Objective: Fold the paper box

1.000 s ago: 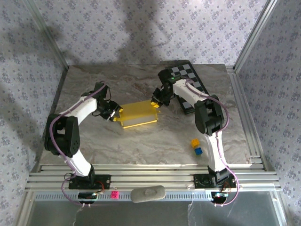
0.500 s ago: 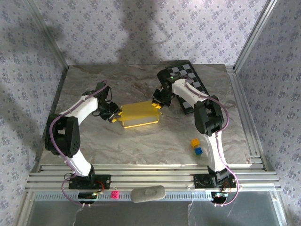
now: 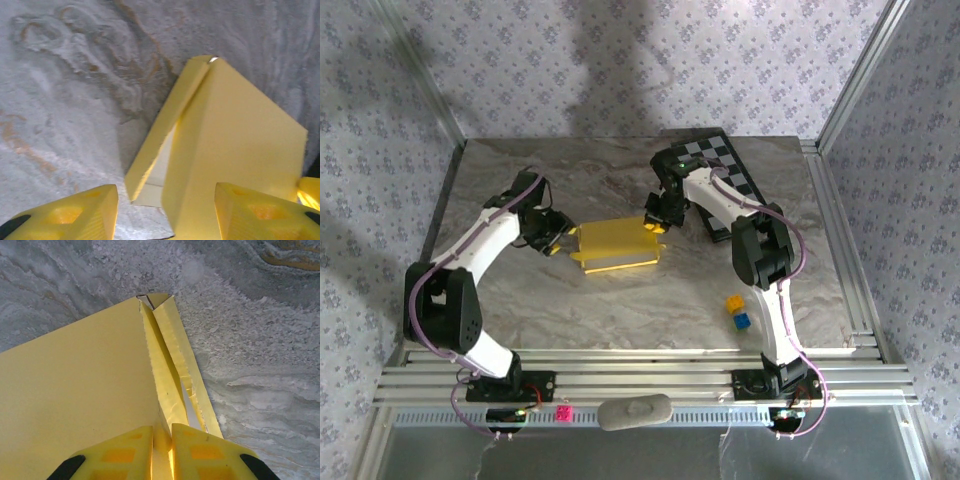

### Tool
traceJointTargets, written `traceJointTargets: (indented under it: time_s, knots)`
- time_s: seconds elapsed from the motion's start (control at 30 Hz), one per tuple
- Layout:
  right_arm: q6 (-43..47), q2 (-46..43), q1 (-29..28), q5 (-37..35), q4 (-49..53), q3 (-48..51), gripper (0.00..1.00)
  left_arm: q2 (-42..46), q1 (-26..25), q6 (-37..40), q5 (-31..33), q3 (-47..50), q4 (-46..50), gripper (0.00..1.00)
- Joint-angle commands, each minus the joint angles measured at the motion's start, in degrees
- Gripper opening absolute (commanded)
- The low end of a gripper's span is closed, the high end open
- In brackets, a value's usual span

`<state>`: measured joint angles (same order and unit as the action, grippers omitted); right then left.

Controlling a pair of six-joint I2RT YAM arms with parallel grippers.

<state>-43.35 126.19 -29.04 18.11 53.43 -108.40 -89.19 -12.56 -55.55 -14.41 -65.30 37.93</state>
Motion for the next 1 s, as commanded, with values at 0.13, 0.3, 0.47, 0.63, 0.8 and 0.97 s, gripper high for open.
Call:
traceJointTargets:
  time_s: [0.13, 0.3, 0.47, 0.63, 0.8, 0.97]
  knots:
    - [2.69, 0.1, -0.64, -2.17, 3.87, -3.05, 0.17, -5.37, -1.76, 1.35, -4.6, 0.87, -2.31, 0.46]
    - [3.05, 0.79, -0.85, -2.26, 3.92, -3.08, 0.17, -7.58, -2.21, 2.24, -4.13, 1.86, -3.56, 0.44]
    - [3.59, 1.42, -1.02, -2.8, 4.23, -3.06, 0.17, -8.64, -2.56, 3.33, -3.1, 3.03, -3.49, 0.38]
    - [4.7, 1.1, -1.35, -4.06, 4.88, -3.78, 0.17, -9.47, -2.65, 3.76, -2.65, 4.76, -3.98, 0.35]
    - [5.76, -0.79, -1.64, -5.84, 5.6, -5.21, 0.24, -9.69, -2.83, 3.96, -1.7, 5.52, -4.45, 0.3]
    - [9.9, -4.51, -2.07, -6.82, 4.78, -2.53, 0.38, -9.87, -2.82, 4.57, -1.4, 5.33, -4.47, 0.29]
